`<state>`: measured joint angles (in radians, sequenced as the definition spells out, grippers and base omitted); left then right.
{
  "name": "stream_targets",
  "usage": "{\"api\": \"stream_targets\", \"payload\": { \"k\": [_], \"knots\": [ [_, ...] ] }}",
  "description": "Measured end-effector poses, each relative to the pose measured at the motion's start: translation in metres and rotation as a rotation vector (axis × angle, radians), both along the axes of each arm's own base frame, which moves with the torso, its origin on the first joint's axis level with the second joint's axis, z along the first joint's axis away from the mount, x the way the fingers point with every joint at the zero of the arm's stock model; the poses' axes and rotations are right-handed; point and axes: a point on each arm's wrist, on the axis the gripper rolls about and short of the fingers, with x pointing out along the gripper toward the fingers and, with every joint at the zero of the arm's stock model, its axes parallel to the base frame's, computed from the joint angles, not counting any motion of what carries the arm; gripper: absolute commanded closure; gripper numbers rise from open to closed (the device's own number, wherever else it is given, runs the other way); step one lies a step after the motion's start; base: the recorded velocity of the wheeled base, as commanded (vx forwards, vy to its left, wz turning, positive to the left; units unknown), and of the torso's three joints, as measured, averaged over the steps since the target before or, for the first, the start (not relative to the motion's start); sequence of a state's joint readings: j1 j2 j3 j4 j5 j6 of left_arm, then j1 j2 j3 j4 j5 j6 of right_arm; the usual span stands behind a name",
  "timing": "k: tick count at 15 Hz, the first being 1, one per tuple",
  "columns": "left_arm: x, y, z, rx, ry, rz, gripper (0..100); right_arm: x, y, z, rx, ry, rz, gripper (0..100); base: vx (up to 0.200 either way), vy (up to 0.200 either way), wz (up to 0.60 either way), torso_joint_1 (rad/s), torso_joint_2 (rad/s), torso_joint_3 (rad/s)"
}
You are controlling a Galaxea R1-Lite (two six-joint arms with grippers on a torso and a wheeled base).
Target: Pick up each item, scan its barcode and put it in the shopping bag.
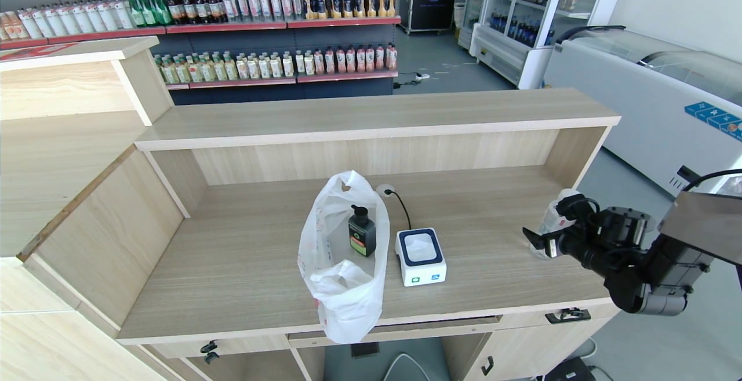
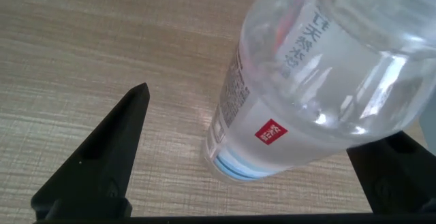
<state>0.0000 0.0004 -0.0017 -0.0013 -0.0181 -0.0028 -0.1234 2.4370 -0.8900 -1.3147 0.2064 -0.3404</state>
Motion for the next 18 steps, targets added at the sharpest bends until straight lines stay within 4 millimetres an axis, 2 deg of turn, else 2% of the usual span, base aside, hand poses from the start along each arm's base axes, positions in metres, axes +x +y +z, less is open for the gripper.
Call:
{"api": "stream_targets", "payload": {
  "k": [4,10,11,18],
  "knots": [
    [0.0,0.0,0.0,0.0,0.0,0.0,0,0.004,0.0,0.002,-0.002,-0.016,0.0,0,0.0,0.0,0.0,0.0,0.0,0.0],
    [0.0,0.0,0.0,0.0,0.0,0.0,0,0.02,-0.003,-0.002,-0.006,-0.047,0.0,0,0.0,0.0,0.0,0.0,0.0,0.0],
    [0.0,0.0,0.0,0.0,0.0,0.0,0,0.022,-0.003,-0.003,-0.006,-0.05,0.0,100,0.0,0.0,0.0,0.0,0.0,0.0],
    [0.0,0.0,0.0,0.0,0.0,0.0,0,0.037,0.0,-0.011,-0.007,-0.063,0.01,100,0.0,0.0,0.0,0.0,0.0,0.0]
  ]
}}
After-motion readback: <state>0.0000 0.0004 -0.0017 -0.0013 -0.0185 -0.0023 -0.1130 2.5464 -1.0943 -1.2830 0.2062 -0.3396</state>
